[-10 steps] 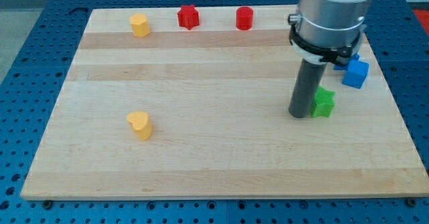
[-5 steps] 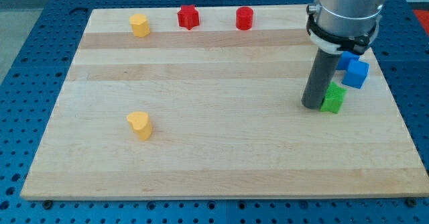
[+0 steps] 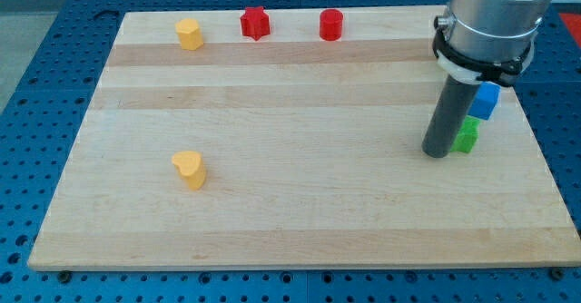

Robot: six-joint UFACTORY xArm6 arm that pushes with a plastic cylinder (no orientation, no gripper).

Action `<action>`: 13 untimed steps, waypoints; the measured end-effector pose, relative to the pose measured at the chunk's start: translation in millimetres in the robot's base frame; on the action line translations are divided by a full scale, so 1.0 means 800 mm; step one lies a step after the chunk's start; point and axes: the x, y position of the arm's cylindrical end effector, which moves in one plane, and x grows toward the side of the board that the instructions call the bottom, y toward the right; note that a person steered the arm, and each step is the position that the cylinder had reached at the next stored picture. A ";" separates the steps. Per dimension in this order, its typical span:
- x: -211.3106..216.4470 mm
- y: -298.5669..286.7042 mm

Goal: Push the green star closer to the blue cube

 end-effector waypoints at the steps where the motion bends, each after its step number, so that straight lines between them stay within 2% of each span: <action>1: -0.021 0.000; 4: -0.016 0.001; 6: -0.034 0.014; 9: -0.010 0.011; 13: -0.014 0.013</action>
